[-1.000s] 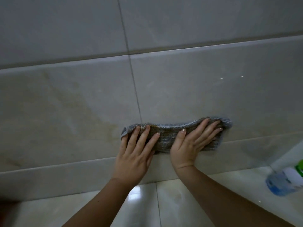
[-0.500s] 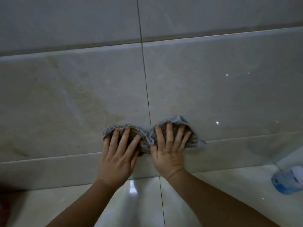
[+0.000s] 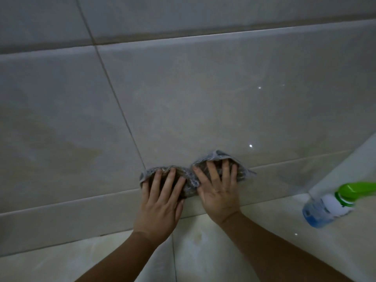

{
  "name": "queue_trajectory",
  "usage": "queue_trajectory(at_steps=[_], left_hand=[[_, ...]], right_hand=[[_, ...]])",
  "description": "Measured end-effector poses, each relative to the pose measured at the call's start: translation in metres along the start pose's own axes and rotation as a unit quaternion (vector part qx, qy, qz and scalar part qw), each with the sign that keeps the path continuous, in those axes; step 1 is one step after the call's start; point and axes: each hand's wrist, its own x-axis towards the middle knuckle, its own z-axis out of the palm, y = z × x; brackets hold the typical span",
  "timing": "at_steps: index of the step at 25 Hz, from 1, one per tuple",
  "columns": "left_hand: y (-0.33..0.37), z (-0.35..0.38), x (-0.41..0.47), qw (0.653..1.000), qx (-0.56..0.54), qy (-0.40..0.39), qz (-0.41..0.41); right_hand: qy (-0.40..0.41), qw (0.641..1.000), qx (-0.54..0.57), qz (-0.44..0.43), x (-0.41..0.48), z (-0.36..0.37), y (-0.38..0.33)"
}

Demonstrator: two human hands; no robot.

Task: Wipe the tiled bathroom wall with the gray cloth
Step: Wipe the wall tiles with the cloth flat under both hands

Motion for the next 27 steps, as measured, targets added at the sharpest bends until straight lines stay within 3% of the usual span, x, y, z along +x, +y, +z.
queue_trajectory(at_steps=[7, 17, 22, 27], left_hand=[[0.099, 0.016, 0.059, 0.999, -0.026, -0.007, 0.045], [0.218, 0.003, 0.155, 0.996, -0.062, -0.024, 0.057], [0.199, -0.012, 0.153, 0.997, -0.06, -0.025, 0.051], [0.111, -0.042, 0.122, 0.999, -0.033, -0.013, 0.04]], right_hand=[[0.024, 0.972, 0.039, 0.232, -0.005, -0.019, 0.112], [0.026, 0.92, 0.09, 0.38, -0.003, -0.052, 0.246], [0.031, 0.864, 0.153, 0.479, 0.022, -0.055, 0.216], [0.023, 0.883, 0.159, 0.442, 0.052, -0.058, 0.123]])
